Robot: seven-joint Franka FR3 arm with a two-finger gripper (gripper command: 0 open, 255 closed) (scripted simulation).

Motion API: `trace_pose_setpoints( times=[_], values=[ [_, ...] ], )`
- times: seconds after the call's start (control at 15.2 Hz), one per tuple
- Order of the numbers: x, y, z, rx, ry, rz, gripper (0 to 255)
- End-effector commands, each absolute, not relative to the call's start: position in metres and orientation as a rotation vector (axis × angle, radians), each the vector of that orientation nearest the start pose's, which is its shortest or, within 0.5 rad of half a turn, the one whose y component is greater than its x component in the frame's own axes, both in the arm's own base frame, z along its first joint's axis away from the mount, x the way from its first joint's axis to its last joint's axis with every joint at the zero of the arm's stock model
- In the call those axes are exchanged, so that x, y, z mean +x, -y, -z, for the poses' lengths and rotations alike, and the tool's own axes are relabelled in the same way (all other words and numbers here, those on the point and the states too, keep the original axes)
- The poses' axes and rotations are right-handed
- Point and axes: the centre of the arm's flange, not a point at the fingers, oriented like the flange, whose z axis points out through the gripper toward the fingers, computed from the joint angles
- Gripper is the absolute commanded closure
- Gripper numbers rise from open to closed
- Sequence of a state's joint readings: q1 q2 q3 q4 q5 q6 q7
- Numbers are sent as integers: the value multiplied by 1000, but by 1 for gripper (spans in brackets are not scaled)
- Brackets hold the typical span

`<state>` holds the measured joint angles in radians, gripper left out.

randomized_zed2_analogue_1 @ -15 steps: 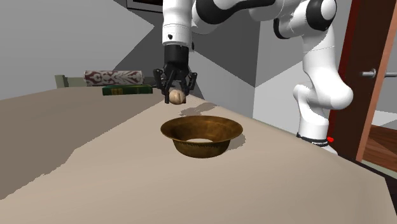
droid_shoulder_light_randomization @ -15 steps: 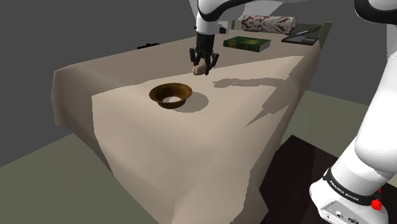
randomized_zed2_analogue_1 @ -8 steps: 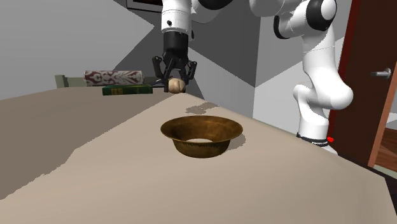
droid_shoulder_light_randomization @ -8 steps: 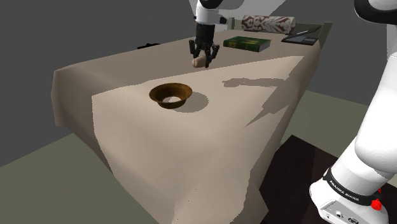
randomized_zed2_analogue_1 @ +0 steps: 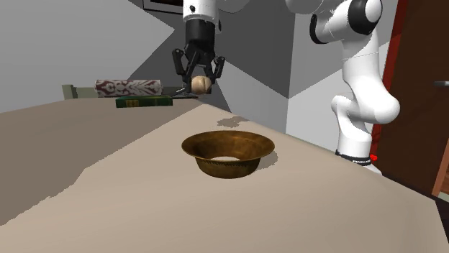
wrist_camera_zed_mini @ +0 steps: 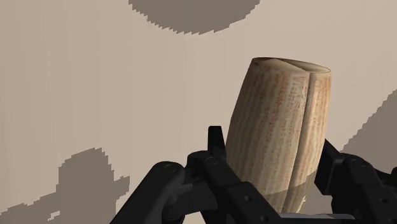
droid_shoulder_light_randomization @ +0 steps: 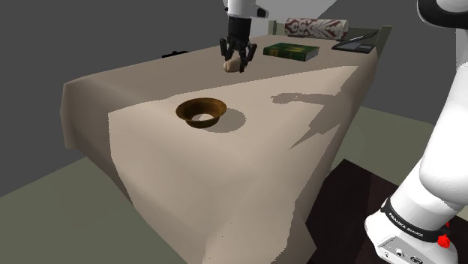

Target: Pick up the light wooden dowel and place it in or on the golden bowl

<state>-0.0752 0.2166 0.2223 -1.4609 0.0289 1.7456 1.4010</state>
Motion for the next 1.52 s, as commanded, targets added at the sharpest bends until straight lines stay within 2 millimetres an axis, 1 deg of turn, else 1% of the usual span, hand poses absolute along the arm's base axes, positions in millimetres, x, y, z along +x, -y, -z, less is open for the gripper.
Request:
trace_pose_setpoints(
  times=[0.0, 0.86, 1.45],
  values=[
    [623, -104, -568, -2449, -1795, -1, 255],
    [588, -273, -564, -2449, -1795, -1, 255],
    [588, -273, -516, -2449, -1795, -1, 255]
  ],
)
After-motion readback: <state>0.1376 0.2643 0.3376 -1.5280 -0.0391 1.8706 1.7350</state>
